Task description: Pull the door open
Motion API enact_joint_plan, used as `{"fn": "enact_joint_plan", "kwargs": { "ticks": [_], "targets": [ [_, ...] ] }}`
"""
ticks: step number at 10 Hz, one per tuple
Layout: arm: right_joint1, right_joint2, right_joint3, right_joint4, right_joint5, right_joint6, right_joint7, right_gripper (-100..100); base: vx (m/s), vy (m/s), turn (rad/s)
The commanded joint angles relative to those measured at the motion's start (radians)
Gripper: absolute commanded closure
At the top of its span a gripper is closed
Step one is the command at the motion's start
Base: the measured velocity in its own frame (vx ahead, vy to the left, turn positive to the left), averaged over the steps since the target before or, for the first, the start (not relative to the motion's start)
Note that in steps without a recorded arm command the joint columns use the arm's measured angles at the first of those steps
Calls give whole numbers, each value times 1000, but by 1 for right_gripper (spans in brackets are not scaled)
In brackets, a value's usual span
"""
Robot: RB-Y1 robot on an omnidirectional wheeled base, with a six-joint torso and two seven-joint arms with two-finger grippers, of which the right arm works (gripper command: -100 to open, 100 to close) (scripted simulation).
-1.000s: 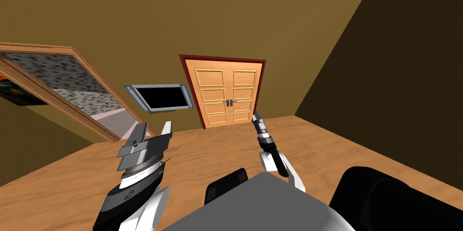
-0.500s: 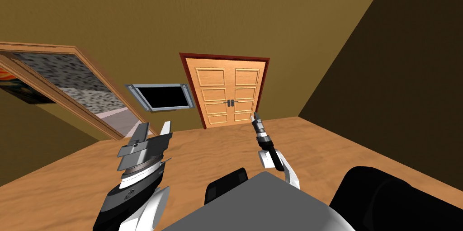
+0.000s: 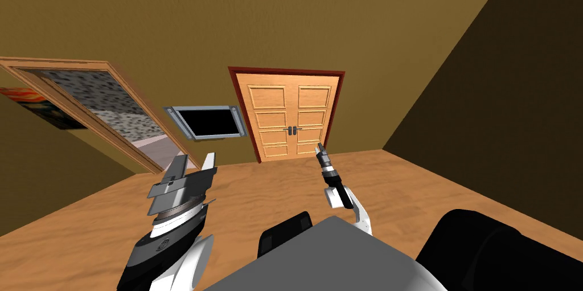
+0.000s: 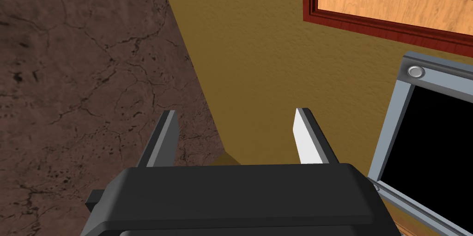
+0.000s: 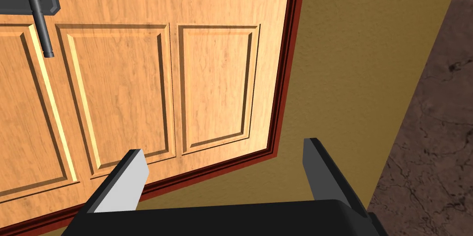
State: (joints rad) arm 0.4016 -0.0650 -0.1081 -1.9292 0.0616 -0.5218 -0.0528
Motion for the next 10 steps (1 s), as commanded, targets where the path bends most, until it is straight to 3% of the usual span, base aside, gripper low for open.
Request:
{"fn": "enact_joint_plan", "kwargs": {
  "ticks": [1, 2, 3, 5, 6, 8, 9, 10],
  "targets": [
    [-31, -13, -5, 50, -10, 3, -1, -100, 109, -5, 75],
    [-49, -24, -9, 75, -17, 2, -2, -100, 95, -6, 75],
    [-49, -24, -9, 86, -17, 2, -2, -100, 53, -7, 32],
    [-85, -44, -18, 149, -32, -1, -5, -100, 53, -13, 62],
    [-85, -44, -18, 155, -32, -1, -5, -100, 52, -12, 31],
    [-125, -66, -27, 215, -48, -4, -9, -100, 68, -3, 75],
    [-125, -66, -27, 230, -48, -4, -9, -100, 60, -15, 29],
    [-145, -77, -32, 265, -56, -6, -11, -100, 59, -22, 47]
  ]
}}
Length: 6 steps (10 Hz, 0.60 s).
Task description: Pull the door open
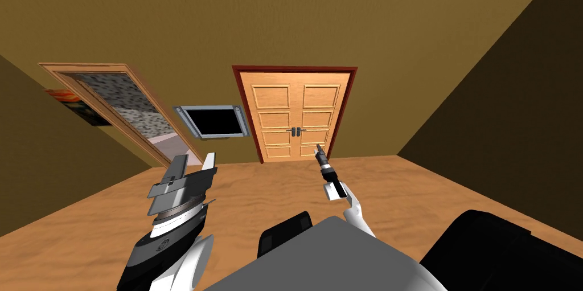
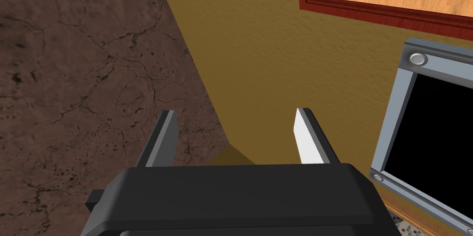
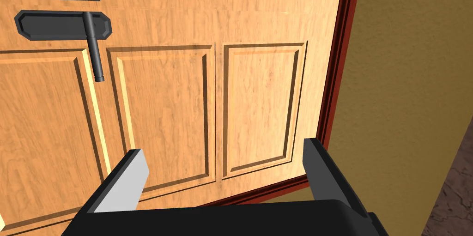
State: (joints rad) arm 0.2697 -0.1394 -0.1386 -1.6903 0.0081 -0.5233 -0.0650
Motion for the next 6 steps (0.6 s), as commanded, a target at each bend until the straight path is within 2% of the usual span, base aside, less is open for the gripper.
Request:
{"fn": "enact_joint_plan", "kwargs": {
  "ticks": [1, 4, 5, 6],
  "targets": [
    [-13, -3, -1, 29, -3, -4, 1, -100, 46, -15, 33],
    [-75, -37, -16, 134, -29, -9, -4, -100, 73, -8, 79],
    [-75, -37, -16, 147, -29, -9, -4, -100, 68, -15, 40],
    [-96, -48, -21, 187, -37, -11, -6, -100, 64, -19, 45]
  ]
}}
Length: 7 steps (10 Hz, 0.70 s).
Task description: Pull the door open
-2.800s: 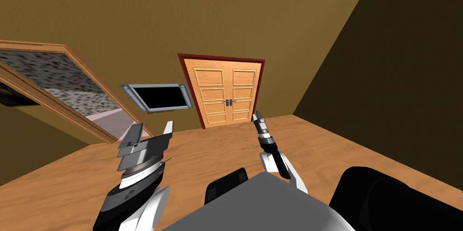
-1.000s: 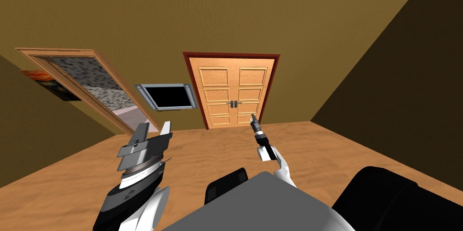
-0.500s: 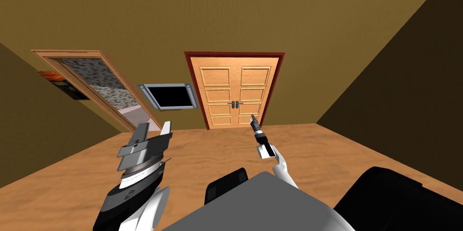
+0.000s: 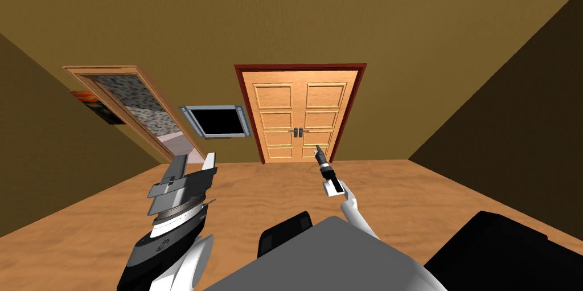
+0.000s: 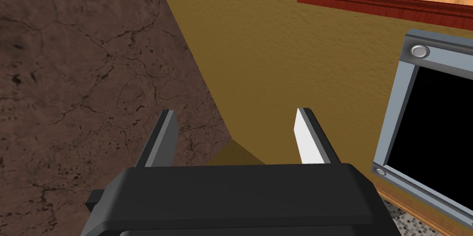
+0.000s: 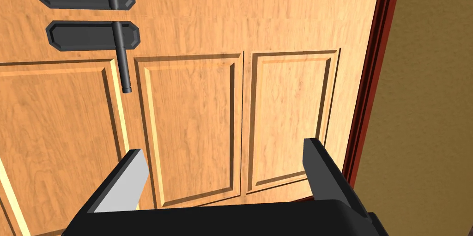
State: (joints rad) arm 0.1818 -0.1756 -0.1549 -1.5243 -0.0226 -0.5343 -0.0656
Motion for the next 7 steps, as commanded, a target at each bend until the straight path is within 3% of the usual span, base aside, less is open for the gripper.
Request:
{"fn": "enact_joint_plan", "kwargs": {
  "ticks": [1, 4, 5, 7],
  "targets": [
    [-30, -23, -10, 50, -15, -2, -7, -100, 74, -23, 110],
    [-74, -47, -20, 135, -33, -5, -11, -100, 67, -20, 57],
    [-74, -47, -20, 145, -33, -5, -11, -100, 45, -10, 37],
    [-117, -70, -30, 212, -51, -8, -15, -100, 66, -18, 77]
  ]
}}
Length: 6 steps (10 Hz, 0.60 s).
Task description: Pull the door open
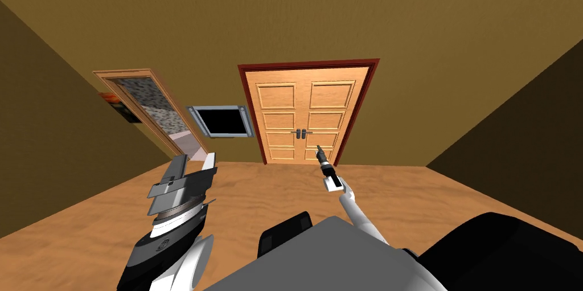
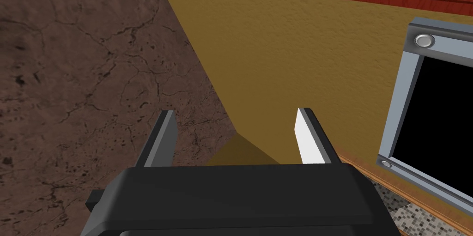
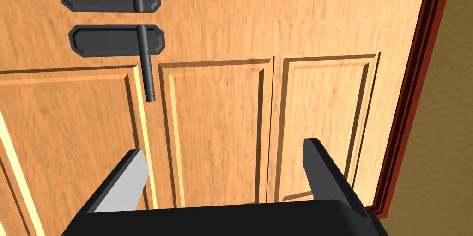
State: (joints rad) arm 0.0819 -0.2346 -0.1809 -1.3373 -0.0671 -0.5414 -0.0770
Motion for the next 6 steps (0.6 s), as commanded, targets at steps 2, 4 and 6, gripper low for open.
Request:
{"fn": "enact_joint_plan", "kwargs": {
  "ticks": [2, 4, 6],
  "targets": [
    [-39, -23, -9, 76, -16, -3, -6, -100, 54, -17, 48],
    [-61, -34, -15, 123, -24, -5, -8, -100, 68, -24, 68],
    [-104, -57, -25, 192, -42, -8, -12, -100, 65, -19, 68]
  ]
}}
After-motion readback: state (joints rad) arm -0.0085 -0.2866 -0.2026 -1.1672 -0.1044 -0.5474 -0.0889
